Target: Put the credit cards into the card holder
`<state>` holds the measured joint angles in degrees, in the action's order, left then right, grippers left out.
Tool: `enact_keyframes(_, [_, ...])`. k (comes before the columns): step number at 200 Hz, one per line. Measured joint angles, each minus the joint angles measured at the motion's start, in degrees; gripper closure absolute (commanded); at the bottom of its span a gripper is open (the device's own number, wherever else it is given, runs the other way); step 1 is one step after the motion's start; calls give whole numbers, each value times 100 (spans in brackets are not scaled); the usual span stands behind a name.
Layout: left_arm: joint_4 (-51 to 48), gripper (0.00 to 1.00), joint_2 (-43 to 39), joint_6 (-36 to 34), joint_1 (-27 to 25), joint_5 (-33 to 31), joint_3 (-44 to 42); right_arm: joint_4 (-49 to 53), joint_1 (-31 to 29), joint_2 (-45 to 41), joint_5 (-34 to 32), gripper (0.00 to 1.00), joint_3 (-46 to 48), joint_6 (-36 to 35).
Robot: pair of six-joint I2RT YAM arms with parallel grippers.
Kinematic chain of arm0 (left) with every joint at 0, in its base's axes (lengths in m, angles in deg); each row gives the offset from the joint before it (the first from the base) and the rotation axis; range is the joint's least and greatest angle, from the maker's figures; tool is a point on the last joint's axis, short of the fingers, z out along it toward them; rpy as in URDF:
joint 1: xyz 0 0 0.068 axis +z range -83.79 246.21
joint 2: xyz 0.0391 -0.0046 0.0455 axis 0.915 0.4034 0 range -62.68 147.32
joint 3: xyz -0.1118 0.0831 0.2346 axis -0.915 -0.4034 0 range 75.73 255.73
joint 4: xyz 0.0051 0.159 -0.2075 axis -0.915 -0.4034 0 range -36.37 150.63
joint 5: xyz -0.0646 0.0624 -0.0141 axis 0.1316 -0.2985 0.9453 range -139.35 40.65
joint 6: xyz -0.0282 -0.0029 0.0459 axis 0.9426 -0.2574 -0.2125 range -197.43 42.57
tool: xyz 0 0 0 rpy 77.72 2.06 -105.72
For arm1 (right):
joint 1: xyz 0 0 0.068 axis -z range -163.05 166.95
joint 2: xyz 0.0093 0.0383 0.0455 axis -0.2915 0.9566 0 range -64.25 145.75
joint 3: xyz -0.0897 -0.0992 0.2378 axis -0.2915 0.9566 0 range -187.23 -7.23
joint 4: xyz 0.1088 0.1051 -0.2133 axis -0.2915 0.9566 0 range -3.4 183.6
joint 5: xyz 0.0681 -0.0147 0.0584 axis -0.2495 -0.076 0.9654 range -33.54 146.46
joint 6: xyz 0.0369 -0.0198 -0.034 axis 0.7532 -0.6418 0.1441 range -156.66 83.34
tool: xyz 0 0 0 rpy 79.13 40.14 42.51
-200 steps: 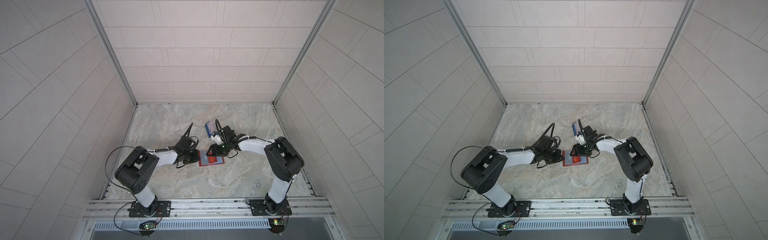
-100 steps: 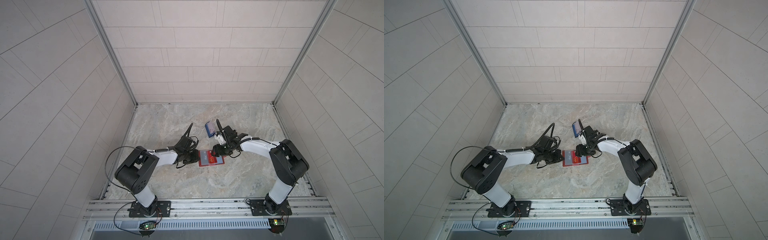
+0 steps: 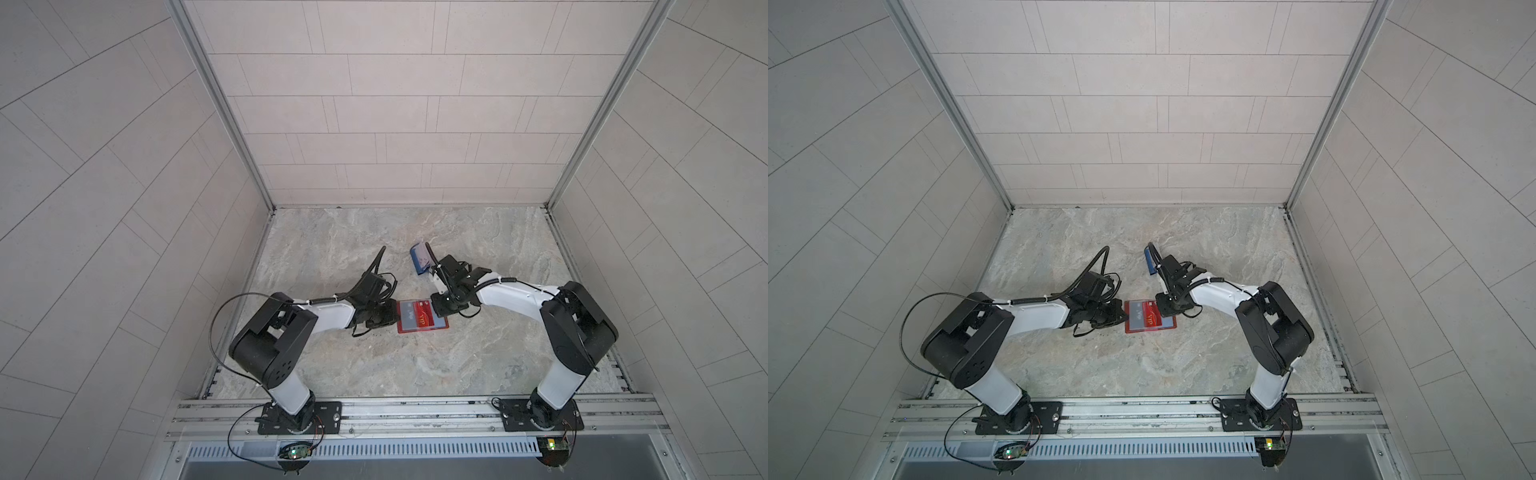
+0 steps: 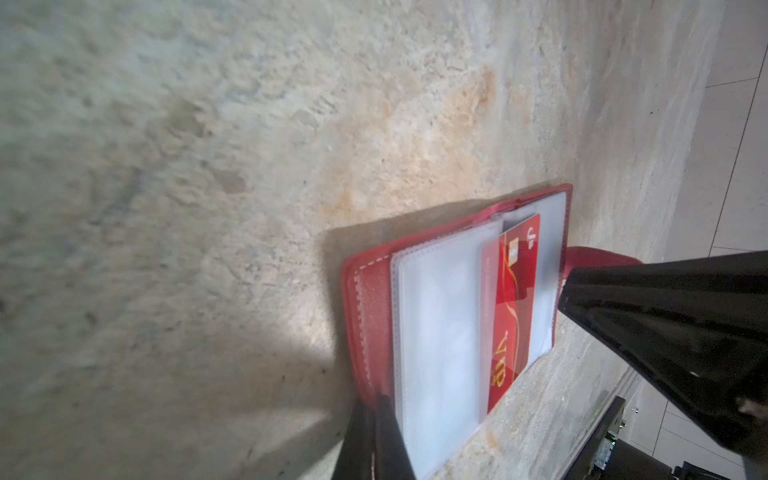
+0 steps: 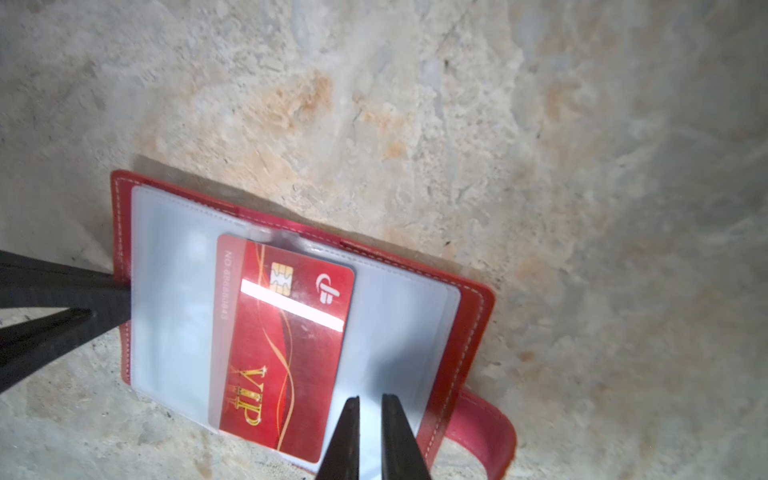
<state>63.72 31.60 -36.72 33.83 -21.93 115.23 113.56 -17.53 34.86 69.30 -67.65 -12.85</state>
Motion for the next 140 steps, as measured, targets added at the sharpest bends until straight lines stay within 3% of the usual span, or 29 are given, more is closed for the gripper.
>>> enact_keyframes(76, [0,100,0,-2,0,2,0,26,-55,354,-15,96,-238,-4])
enact_keyframes(140, [0,100,0,0,0,2,0,-214,-57,417,382,97,-219,70])
